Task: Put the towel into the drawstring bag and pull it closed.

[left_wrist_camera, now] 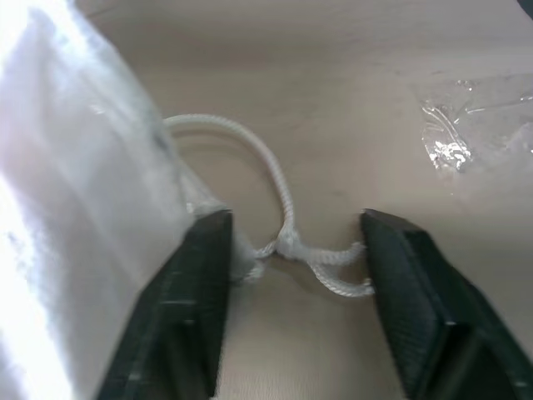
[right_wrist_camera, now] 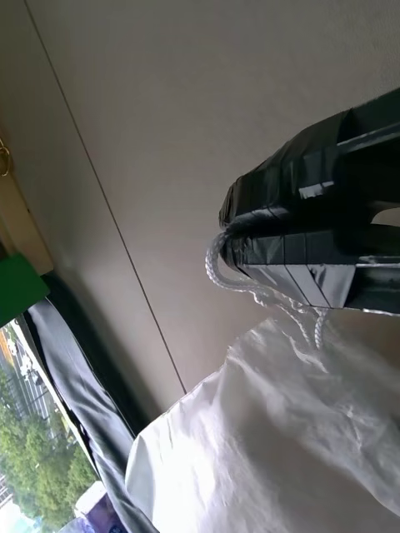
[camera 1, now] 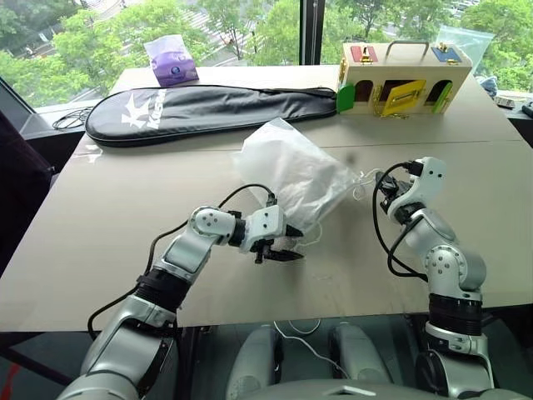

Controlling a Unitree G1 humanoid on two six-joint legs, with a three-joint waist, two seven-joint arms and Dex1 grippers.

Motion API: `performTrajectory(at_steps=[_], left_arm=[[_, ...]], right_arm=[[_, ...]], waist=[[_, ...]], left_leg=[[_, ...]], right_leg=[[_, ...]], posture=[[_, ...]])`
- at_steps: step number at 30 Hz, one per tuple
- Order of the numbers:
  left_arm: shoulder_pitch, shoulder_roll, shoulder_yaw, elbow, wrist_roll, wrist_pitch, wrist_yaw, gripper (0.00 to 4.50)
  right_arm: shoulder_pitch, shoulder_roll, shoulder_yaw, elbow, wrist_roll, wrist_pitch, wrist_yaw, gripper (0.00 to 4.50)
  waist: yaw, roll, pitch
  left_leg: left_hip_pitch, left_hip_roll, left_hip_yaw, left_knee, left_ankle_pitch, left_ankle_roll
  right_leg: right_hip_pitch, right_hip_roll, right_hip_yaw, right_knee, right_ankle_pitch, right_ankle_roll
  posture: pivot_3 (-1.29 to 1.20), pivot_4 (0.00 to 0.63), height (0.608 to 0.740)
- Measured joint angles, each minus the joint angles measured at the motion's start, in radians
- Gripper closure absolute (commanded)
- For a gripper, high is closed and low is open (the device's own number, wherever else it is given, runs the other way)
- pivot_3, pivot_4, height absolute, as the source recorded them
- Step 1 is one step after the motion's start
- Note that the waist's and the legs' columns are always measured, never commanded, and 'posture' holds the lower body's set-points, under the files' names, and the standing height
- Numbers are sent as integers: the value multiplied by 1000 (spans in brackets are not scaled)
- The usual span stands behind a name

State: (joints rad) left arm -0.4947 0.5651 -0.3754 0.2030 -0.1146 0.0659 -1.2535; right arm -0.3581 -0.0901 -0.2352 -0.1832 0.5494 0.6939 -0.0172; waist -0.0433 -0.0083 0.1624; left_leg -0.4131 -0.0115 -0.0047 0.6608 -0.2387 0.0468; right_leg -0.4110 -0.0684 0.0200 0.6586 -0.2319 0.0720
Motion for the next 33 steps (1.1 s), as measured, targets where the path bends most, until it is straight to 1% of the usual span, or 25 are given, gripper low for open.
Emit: performTrajectory(at_steps=[3,4,9,13,15,16,21,22,23,25,28,31,33], left_arm=[[-5,8,0,0,10,0,0,4421],[-6,10,0,0,10,0,0,4476],[-5,15,-7,0,16,-6,0,4476],[3,11,-5,5,18,-42,8,4476],[25,-16,19,21,12,-76,23,4476],[43,-50,45,37,-7,-99,44,4476],[88,-131,111,53,-52,-119,121,4476],[98,-147,141,42,-74,-120,144,4476],[100,-151,153,35,-83,-121,157,4476],[113,-167,215,-23,-100,-123,227,4476],[131,-164,321,-169,-97,-154,371,4476],[168,-158,370,-259,-45,-193,476,4476],[175,-159,380,-269,-19,-210,521,4476]], right_arm=[[0,0,0,0,0,0,0,4500],[0,0,0,0,0,0,0,4500],[0,0,1,0,0,1,0,4500],[0,0,1,0,0,1,1,4500],[0,-1,0,0,0,1,0,4500],[0,-1,-1,0,0,1,0,4500],[0,-1,-1,0,0,1,0,4500],[0,-2,-1,0,0,1,0,4500],[0,-2,-3,0,0,1,-1,4500],[-2,-3,-14,2,0,0,-6,4500],[-9,-11,-48,10,0,-3,-18,4500],[-36,-13,-80,38,0,-15,-35,4500],[-46,-13,-87,52,0,-22,-37,4500]], waist=[[0,1,-3],[0,1,-4],[0,1,-9],[1,1,-9],[3,2,-10],[4,2,-10],[23,1,-8],[25,1,-7],[25,1,-7],[27,1,-6],[26,1,-5],[27,1,-5],[28,1,-5]], left_leg=[[0,0,0,0,0,0],[0,0,0,-1,0,0],[1,0,0,-2,0,0],[1,0,0,-2,0,0],[1,0,0,-2,0,0],[0,-1,0,-2,0,0],[-2,-2,-1,-1,0,0],[-3,-2,-1,-1,0,0],[-3,-1,-1,-1,0,0],[-3,-1,-2,-1,0,0],[-3,-1,-1,-2,0,0],[-3,-1,-1,-2,0,0],[-3,-1,-1,-2,0,0]], right_leg=[[0,0,0,0,0,0],[0,0,0,-1,0,0],[1,0,0,-1,0,0],[1,0,0,-1,-1,-1],[1,-1,0,-2,-1,-1],[1,-1,0,-2,-1,-1],[0,-2,-1,-2,0,0],[-1,-2,-1,-2,0,0],[-1,-2,-1,-2,0,-1],[-1,-2,-2,-2,0,-1],[-1,-2,-1,-2,0,-1],[-1,-2,-1,-3,0,-1],[-1,-2,-1,-2,0,-1]], posture=[[0,150,740],[0,150,740],[0,150,740],[0,150,740],[0,150,740],[0,150,740],[0,150,740],[0,150,740],[0,150,740],[0,150,740],[0,150,740],[0,150,740],[0,150,740]])
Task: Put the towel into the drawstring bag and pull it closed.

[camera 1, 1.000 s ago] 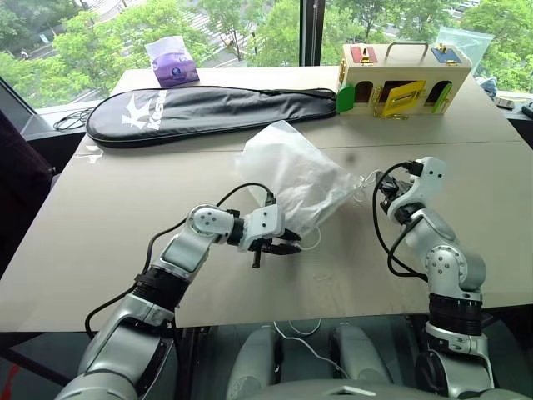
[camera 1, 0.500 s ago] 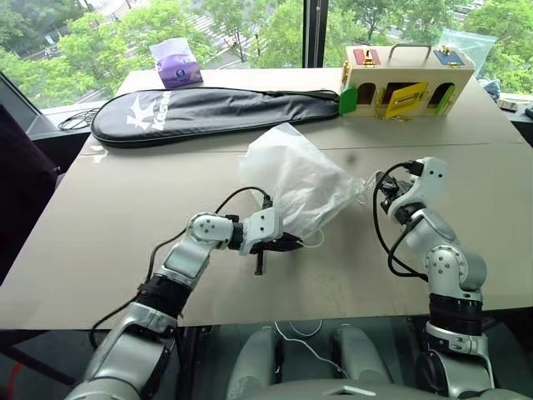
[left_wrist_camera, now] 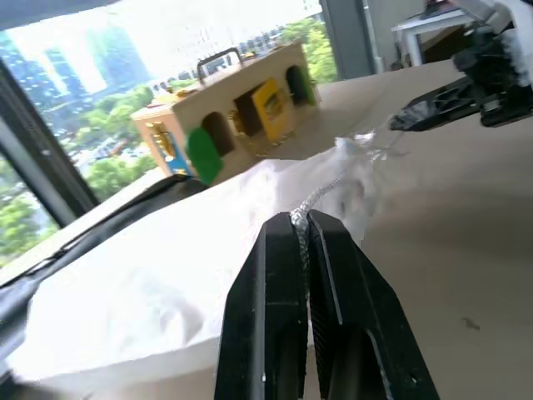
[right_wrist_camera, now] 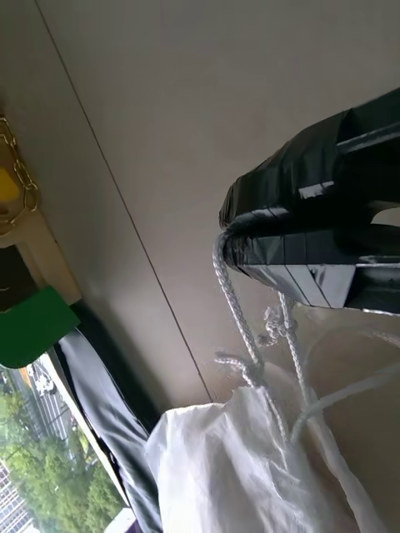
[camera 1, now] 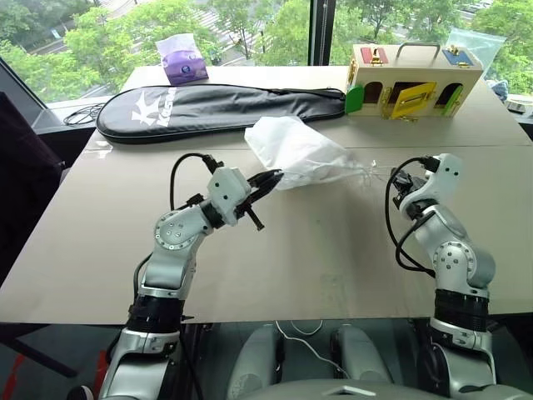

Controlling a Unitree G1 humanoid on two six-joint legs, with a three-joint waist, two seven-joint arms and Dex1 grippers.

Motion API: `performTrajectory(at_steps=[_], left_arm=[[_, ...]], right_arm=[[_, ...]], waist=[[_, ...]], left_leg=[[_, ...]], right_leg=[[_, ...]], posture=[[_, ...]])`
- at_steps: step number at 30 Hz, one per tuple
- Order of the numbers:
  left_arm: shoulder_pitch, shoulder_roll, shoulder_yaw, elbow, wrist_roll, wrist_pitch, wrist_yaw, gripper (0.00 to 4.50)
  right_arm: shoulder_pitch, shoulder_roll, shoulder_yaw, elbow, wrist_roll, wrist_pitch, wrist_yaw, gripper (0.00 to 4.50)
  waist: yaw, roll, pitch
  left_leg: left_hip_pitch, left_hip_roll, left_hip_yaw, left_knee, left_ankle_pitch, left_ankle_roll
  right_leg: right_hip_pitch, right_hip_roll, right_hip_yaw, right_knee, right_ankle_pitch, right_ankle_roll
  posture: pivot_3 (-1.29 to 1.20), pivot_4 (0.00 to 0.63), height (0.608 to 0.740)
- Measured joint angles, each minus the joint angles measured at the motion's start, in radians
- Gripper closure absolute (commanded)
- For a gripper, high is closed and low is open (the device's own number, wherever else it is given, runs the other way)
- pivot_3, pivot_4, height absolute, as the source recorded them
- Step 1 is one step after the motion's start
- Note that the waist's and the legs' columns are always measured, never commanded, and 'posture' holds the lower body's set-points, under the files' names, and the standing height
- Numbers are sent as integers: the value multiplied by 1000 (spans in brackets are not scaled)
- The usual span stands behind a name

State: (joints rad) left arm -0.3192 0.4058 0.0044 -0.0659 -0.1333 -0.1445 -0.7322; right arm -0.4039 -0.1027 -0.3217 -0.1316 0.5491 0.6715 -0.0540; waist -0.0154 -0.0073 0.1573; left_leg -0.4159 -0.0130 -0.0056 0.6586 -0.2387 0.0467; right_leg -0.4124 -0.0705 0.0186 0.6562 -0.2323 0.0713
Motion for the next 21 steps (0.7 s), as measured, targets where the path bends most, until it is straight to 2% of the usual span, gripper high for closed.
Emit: performTrajectory(at_steps=[5,9,21], left_arm=[[-25,-11,103,2,102,-59,236,4476],[-62,-39,198,37,135,-40,424,4476],[-32,-105,213,138,220,62,686,4476]], right_arm=[[-47,0,-2,58,-12,-21,0,4500],[-60,0,-7,89,-22,-38,-10,4500],[-87,12,-22,119,-38,-139,-93,4500]], waist=[[1,0,0],[1,0,0],[0,-1,0]], left_leg=[[0,0,0,0,0,0],[0,-1,0,0,0,0],[0,-1,0,0,0,0]], right_leg=[[0,0,0,0,0,0],[0,0,0,0,0,0],[0,0,-1,1,0,0]], posture=[[0,150,740],[0,150,740],[0,150,740]])
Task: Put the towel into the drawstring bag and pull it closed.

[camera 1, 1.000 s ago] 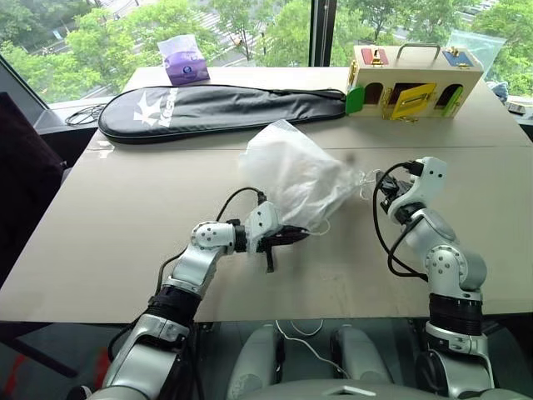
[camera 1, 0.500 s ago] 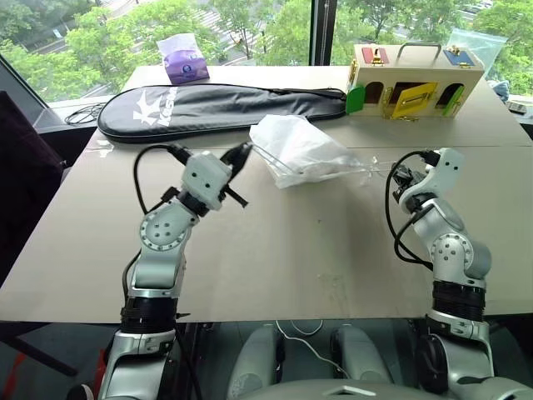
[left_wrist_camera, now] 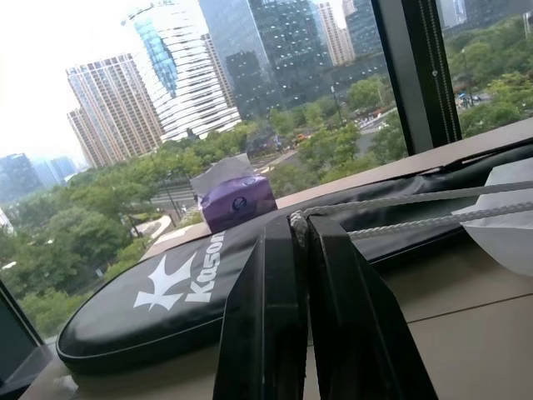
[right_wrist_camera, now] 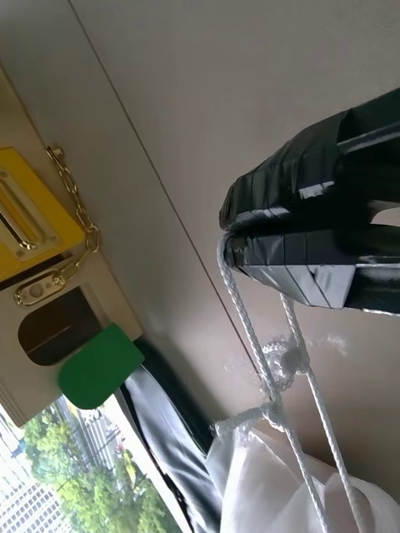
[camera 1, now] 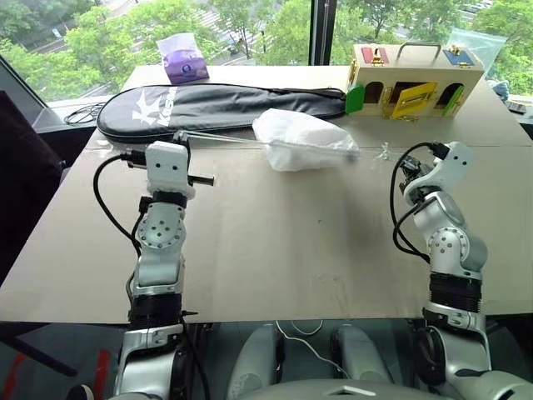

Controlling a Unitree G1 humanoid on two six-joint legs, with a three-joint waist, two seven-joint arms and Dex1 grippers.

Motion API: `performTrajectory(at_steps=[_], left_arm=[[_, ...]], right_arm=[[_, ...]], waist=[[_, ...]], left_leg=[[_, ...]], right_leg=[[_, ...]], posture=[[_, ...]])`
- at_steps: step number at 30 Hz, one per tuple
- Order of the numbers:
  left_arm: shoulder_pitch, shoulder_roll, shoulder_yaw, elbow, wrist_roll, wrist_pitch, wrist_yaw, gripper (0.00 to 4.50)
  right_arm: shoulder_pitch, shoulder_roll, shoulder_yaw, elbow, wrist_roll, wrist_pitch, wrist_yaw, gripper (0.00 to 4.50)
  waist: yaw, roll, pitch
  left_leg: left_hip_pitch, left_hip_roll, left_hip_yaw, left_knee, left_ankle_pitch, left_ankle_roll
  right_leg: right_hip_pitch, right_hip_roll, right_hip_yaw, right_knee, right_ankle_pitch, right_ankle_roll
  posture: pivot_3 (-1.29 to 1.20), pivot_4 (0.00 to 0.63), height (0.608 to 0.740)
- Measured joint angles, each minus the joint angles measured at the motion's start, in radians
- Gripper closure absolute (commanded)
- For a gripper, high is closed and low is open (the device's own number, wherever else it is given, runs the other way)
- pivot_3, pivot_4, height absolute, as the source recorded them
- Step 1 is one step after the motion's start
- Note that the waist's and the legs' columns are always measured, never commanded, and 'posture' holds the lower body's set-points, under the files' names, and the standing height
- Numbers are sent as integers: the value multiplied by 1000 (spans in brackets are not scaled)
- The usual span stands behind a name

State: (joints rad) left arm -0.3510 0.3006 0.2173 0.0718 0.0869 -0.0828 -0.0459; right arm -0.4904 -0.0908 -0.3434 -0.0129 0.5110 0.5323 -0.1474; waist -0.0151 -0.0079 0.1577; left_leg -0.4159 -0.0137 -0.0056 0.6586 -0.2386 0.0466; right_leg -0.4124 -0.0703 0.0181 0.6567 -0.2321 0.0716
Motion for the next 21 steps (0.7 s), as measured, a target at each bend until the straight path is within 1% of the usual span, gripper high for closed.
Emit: performTrajectory(at_steps=[5,9,16,18,19,21], left_arm=[[-2,-7,0,11,16,47,74,4476],[-6,-7,-3,13,56,59,118,4476],[-31,-7,-33,13,78,55,133,4476],[-31,-7,-36,13,69,49,133,4476],[-30,-8,-39,13,43,43,123,4476],[-10,-5,-39,13,-34,17,46,4476]], right_arm=[[1,0,43,15,-24,-58,-17,4500],[3,-1,76,16,-81,-128,-28,4500],[1,-8,90,16,-147,-198,-78,4500],[-2,-8,90,16,-147,-201,-78,4500],[1,-8,90,16,-144,-201,-76,4500],[11,-29,89,15,-134,-204,-54,4500]], waist=[[0,0,0],[0,0,0],[1,0,0],[0,0,0],[0,0,0],[0,0,0]], left_leg=[[0,0,0,0,0,0],[0,0,0,0,0,0],[0,0,0,0,0,0],[0,0,0,0,0,0],[0,0,0,0,0,0],[0,0,0,-1,0,0]], right_leg=[[0,0,0,0,0,0],[0,0,0,0,0,0],[0,0,0,0,0,0],[0,0,0,0,0,0],[0,0,0,0,0,0],[0,0,0,0,0,0]], posture=[[0,150,740],[0,150,740],[0,150,740],[0,150,740],[0,150,740],[0,150,740]])
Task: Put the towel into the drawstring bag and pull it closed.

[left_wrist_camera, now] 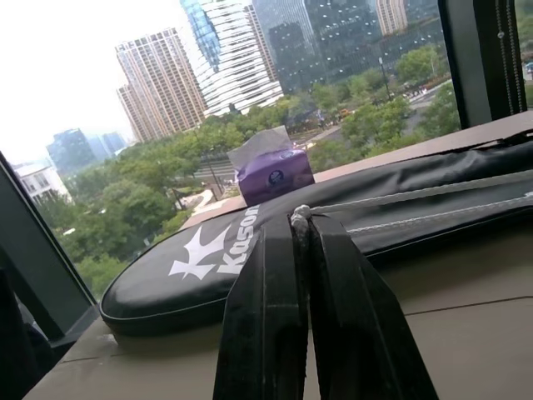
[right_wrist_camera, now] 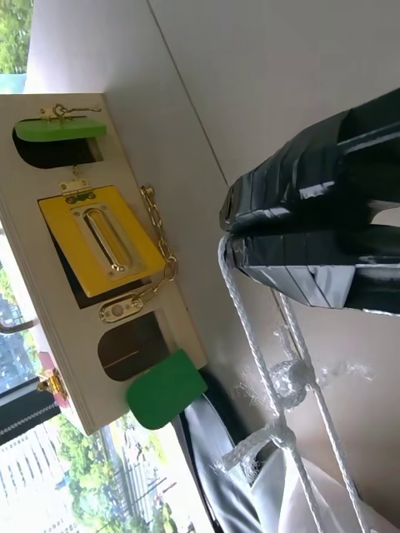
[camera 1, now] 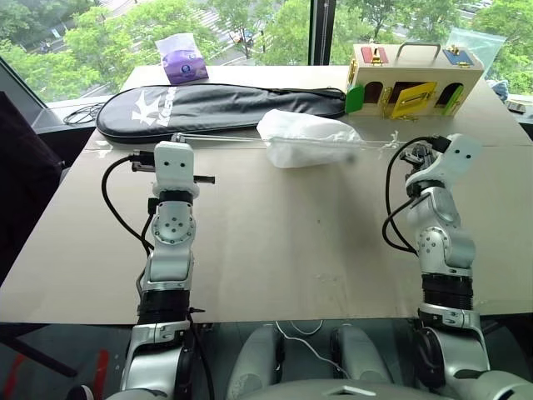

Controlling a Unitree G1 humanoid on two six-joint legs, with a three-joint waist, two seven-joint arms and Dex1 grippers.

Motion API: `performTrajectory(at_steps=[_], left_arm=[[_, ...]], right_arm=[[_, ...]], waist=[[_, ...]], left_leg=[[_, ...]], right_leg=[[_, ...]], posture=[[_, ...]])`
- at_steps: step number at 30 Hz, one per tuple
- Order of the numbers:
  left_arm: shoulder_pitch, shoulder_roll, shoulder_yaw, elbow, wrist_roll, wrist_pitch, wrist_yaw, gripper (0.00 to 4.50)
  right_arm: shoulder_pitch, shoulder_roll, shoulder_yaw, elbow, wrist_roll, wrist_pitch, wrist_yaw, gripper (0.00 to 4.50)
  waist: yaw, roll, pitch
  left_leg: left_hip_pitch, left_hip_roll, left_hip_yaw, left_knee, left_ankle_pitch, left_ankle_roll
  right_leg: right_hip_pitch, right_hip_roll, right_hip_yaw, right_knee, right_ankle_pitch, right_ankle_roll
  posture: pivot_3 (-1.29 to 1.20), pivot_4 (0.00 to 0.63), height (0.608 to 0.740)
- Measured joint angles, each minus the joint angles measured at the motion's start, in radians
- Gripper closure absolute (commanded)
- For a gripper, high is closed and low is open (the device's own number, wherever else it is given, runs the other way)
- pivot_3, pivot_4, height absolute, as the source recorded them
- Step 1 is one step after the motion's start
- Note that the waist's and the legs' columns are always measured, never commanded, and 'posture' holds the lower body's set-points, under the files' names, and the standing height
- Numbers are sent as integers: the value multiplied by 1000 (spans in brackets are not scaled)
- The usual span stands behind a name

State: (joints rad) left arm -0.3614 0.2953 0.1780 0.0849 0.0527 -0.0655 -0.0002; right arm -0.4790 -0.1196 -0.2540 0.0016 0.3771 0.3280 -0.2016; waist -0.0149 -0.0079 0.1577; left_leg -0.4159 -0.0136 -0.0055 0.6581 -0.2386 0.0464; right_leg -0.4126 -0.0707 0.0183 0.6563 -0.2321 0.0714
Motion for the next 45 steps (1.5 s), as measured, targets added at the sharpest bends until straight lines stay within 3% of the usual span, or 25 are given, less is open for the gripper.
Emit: performTrajectory(at_steps=[3,4,5,7,9,13,20,25,30,35,40,45], left_arm=[[65,18,-4,-4,-112,-29,-161,4476],[97,20,-7,-17,-185,-25,-246,3841],[131,21,-8,-47,-263,1,-324,3615],[182,35,-27,-107,-386,62,-455,2627],[261,111,-69,-222,-547,191,-642,1871],[404,294,-154,-379,-702,377,-910,148],[421,448,-158,-384,-761,531,-1080,64],[239,319,-155,-250,-640,397,-1019,64],[17,155,-249,-105,-493,285,-942,64],[-143,70,-335,98,-314,106,-903,64],[-186,-10,-366,154,-203,12,-809,64],[-140,-62,-417,80,-128,26,-727,64]], right_arm=[[22,-29,-21,-14,16,-2,29,4500],[32,-31,-36,-23,25,-1,36,4500],[39,-34,-45,-30,32,0,43,4500],[46,-38,-61,-40,39,11,54,4500],[54,-37,-59,-61,54,25,74,4500],[62,-34,-59,-71,65,52,89,4500],[64,-31,-59,-81,67,70,95,4500],[64,-22,-57,-84,65,85,95,4500],[58,-18,-34,-85,62,97,99,4500],[56,-18,-31,-86,58,102,100,4500],[57,-1,-29,-98,51,101,89,4500],[66,21,-27,-121,40,96,78,4500]], waist=[[-1,0,0],[-1,0,0],[-1,0,0],[-2,0,0],[-7,1,1],[-19,3,2],[-23,5,4],[-16,5,4],[-11,4,5],[-16,4,5],[-19,4,5],[-18,4,5]], left_leg=[[0,0,1,-1,0,0],[0,0,1,-1,0,0],[0,0,1,-1,0,0],[0,1,1,-1,0,0],[0,1,1,-2,0,0],[1,1,1,-4,0,0],[1,1,1,-4,0,0],[1,0,1,-4,0,0],[0,0,1,-4,0,0],[0,0,1,-5,0,0],[0,0,2,-5,0,0],[0,0,1,-5,0,0]], right_leg=[[0,0,0,-1,0,0],[0,0,0,-2,0,0],[0,-1,0,-2,0,0],[0,-1,0,-2,0,0],[0,0,1,-2,0,-1],[0,0,1,-3,-2,-5],[0,1,1,-3,-3,-5],[0,0,1,-4,-1,-1],[0,0,1,-5,0,-1],[0,1,1,-5,0,0],[0,0,1,-6,0,0],[0,0,1,-5,0,0]], posture=[[0,150,740],[0,150,740],[0,150,740],[0,150,740],[0,150,740],[0,150,740],[0,150,740],[0,150,740],[0,150,740],[0,150,740],[0,150,740],[0,150,740]])
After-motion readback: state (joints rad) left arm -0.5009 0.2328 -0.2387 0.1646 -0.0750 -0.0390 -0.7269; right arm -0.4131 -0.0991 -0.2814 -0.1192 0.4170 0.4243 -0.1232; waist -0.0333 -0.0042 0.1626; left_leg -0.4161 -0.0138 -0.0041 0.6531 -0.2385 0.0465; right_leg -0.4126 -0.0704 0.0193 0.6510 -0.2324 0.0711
